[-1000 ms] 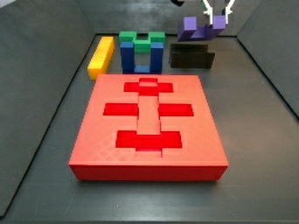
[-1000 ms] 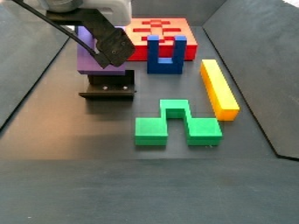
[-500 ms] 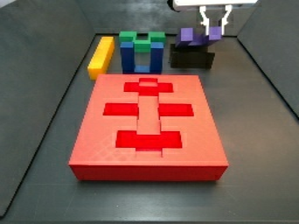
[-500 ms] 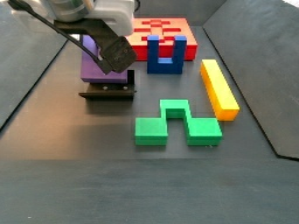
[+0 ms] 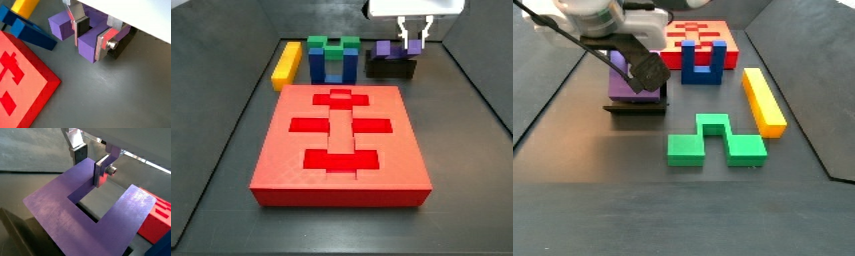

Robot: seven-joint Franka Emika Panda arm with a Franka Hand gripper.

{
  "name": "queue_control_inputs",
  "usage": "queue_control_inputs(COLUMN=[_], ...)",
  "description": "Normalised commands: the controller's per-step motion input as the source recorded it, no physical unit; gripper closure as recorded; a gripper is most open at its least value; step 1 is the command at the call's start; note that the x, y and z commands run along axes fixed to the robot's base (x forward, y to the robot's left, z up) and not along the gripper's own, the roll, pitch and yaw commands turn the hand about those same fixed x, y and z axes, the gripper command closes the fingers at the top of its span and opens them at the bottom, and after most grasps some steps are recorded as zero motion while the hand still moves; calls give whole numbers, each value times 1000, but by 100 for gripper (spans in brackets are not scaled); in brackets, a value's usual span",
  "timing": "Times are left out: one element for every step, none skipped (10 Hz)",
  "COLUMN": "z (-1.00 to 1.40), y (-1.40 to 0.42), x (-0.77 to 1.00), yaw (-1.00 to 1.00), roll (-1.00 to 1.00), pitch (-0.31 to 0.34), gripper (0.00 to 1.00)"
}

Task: Pick up the purple object. Move up. Place the purple object on the fixture. Regrasp the purple object. Move to above the board. Insert the purple object.
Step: Place the purple object on the fixture, then regrasp the purple object.

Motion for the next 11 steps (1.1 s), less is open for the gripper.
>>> queue_control_inputs(z=[-134, -131, -109, -89, 0, 0, 0, 0, 0, 0, 0], y=[151, 91, 0, 0, 0, 0, 0, -43, -157, -311, -326], x=[149, 146, 157, 66, 0, 0, 0, 0, 0, -86, -140], yaw=[-123, -114, -86, 0, 0, 0, 0, 0, 40, 77, 66], roll=[0, 0, 0, 0, 0, 0, 17, 131, 500, 1000, 1000], pitch=[154, 131, 109, 71, 0, 0, 0, 0, 0, 0, 0], gripper=[100, 100, 100, 100, 100, 0, 0, 0, 0, 0, 0])
